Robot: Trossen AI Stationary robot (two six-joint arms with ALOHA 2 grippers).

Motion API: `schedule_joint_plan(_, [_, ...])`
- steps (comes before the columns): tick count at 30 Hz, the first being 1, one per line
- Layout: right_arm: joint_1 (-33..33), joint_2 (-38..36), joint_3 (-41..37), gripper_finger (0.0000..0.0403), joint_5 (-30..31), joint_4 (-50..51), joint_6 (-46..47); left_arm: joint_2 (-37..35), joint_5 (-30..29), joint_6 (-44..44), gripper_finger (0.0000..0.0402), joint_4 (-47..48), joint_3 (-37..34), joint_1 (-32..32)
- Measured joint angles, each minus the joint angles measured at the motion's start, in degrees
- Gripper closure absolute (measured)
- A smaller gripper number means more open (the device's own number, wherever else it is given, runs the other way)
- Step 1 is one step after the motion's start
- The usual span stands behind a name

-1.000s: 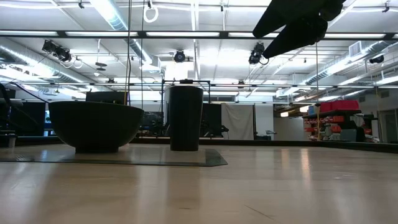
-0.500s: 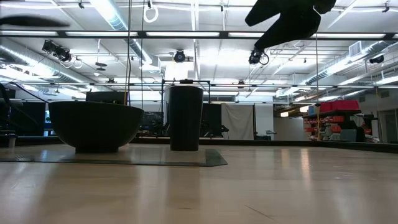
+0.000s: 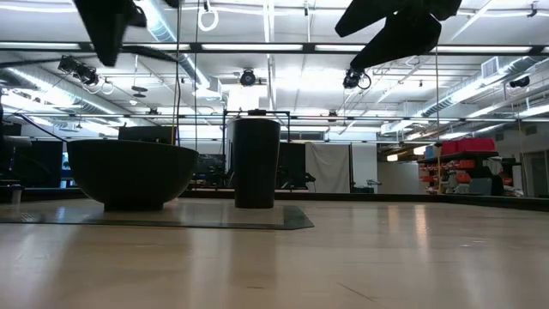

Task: Pick & Place Utensil
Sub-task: Put the black spoon into the black bowl on the transparent table mat

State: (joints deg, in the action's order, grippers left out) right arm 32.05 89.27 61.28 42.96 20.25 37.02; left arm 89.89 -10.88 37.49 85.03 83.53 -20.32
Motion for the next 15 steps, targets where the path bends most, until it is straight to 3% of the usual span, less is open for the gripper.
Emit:
schedule_joint_plan(7, [0.0, 0.0, 0.0, 0.0003, -0.1, 0.0, 0.0, 0.0, 7.8, -13.4, 0.0379, -1.0, -6.2, 14.7])
schedule_joint_plan(15, [0.0, 0.0, 0.0, 0.0003, -0.1, 0.5, 0.0, 0.1, 12.0, -22.9, 0.0376, -10.9, -14.0, 20.3])
